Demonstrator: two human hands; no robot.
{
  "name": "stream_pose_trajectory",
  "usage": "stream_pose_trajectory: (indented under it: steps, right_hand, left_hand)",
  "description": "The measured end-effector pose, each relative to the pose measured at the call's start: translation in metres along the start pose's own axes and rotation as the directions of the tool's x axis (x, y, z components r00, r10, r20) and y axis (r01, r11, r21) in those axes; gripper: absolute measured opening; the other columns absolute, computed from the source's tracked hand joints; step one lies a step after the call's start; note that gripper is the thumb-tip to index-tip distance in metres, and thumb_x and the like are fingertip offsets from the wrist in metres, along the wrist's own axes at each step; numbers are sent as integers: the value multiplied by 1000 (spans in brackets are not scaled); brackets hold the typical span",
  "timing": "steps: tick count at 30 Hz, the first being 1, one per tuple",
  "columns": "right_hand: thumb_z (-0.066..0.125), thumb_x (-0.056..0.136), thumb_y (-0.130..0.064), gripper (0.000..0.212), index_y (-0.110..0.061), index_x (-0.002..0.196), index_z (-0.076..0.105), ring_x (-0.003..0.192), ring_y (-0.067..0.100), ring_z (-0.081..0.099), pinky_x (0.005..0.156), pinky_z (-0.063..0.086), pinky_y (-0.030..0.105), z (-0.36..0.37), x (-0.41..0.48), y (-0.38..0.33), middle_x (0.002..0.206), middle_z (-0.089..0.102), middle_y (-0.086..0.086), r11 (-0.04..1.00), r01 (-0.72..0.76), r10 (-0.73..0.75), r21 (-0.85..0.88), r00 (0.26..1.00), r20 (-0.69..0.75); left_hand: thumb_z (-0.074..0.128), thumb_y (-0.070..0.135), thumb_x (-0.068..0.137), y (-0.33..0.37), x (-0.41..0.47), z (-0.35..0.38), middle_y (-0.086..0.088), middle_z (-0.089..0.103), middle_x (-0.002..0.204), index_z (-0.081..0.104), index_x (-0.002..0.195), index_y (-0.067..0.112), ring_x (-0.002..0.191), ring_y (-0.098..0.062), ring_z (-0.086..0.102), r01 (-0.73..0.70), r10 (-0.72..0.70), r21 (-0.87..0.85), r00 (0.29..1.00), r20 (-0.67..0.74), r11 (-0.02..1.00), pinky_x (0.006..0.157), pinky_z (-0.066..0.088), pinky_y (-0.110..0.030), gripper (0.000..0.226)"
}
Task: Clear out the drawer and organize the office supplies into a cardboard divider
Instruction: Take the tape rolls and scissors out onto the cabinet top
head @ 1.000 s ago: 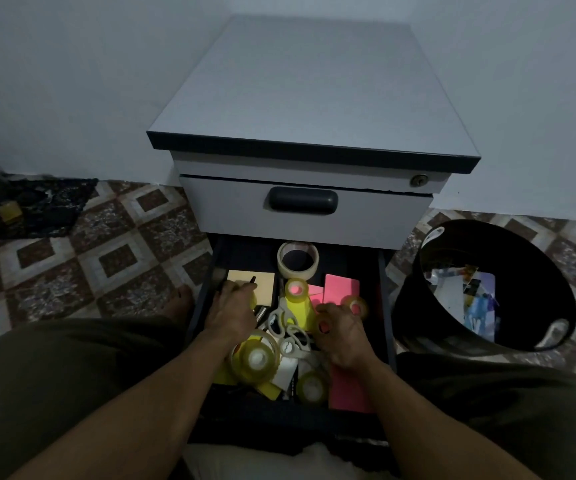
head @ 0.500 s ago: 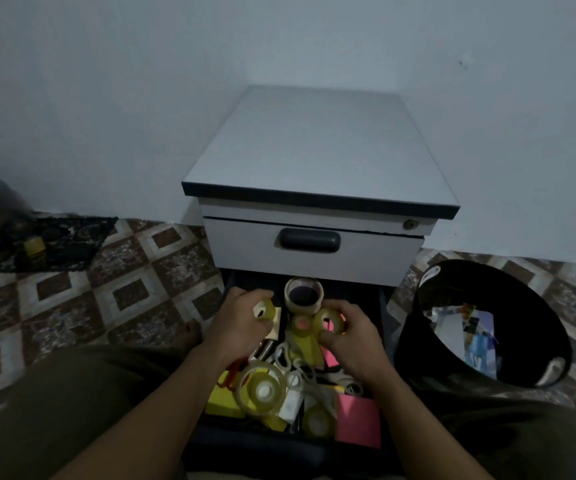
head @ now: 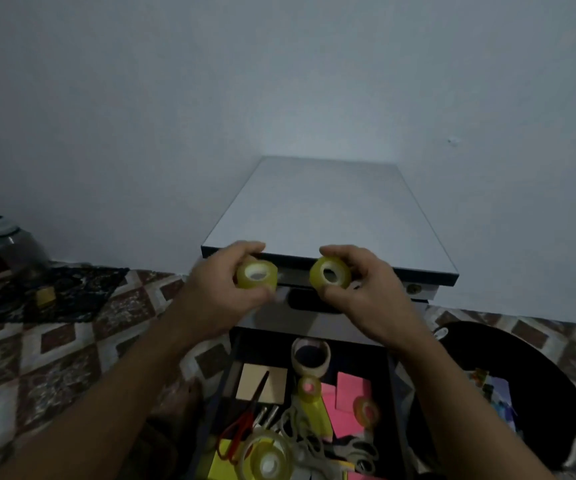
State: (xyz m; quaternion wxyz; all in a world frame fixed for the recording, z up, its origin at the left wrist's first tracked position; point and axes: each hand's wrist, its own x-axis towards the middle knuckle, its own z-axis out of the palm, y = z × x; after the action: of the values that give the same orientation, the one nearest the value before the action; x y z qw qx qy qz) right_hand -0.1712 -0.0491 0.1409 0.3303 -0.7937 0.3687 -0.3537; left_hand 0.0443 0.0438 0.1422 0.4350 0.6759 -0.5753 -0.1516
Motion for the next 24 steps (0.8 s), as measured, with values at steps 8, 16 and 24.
stream_pose_trajectory:
  steps: [8, 16, 24]
  right_hand:
    - [76, 77, -26, 53, -28, 128, 61, 101, 15, 63, 92, 54, 36, 0, 86, -5, 119, 62, -7, 998, -17, 18, -65, 1000, 15]
    - [76, 78, -33, 49, -25, 125, 63, 106, 17, 61, 93, 51, 32, 22, 139, 10, 120, 65, 0, 979, -31, 52, -200, 994, 101]
    - [78, 73, -39, 54, -26, 123, 63, 96, 12, 63, 84, 55, 29, 33, 149, 18, 112, 65, -3, 991, -81, 89, -109, 993, 79]
  left_hand:
    - [82, 26, 77, -19, 83, -17, 7, 60, 114, 54, 133, 30, 96, -12, 62, 20, -15, 56, 997, -80, 998, 81, 44, -20, 63]
    - [83, 29, 76, -51, 133, -17, 10, 64, 112, 60, 126, 31, 97, 1, 59, 23, -25, 76, 1000, 15, 997, 74, 41, -10, 56]
    - [84, 23, 78, -74, 148, -11, 5, 63, 121, 63, 128, 22, 107, -7, 58, 76, -77, -32, 997, -5, 997, 75, 39, -5, 54]
